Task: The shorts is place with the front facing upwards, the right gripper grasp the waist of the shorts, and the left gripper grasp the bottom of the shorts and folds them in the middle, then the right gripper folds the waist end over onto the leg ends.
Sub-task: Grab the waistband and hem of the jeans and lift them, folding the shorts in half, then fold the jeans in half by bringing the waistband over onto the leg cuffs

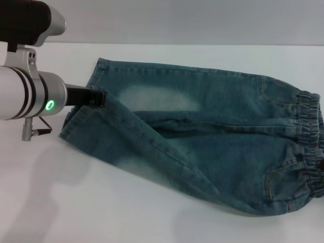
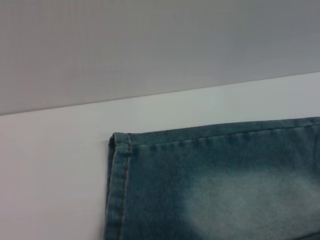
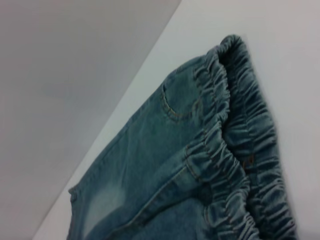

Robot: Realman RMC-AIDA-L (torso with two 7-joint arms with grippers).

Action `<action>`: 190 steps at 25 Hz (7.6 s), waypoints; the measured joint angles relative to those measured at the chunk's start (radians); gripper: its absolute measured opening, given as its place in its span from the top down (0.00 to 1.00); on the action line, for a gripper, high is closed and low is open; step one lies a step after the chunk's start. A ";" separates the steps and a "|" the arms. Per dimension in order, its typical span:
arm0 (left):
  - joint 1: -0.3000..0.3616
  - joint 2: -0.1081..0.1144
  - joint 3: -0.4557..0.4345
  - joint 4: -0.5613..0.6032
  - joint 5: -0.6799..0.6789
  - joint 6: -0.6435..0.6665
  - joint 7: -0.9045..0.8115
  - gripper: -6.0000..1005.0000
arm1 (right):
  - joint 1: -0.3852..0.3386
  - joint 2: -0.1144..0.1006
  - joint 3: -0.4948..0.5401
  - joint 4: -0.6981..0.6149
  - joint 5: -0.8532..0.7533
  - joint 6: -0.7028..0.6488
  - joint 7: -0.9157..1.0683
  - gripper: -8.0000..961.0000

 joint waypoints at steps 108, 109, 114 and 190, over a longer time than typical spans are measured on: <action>-0.252 0.002 -0.059 0.653 -0.276 0.743 0.027 0.84 | 0.219 -0.114 0.078 0.386 0.707 0.363 -0.372 0.82; -0.248 0.002 -0.056 0.645 -0.277 0.742 0.030 0.82 | 0.214 -0.114 0.078 0.382 0.707 0.363 -0.372 0.78; -0.205 0.004 -0.046 0.572 -0.279 0.691 0.048 0.72 | 0.171 -0.084 0.075 0.355 0.701 0.347 -0.414 0.61; -0.121 0.007 -0.045 0.513 -0.286 0.574 0.124 0.14 | 0.099 -0.004 0.104 0.430 0.616 0.455 -0.407 0.32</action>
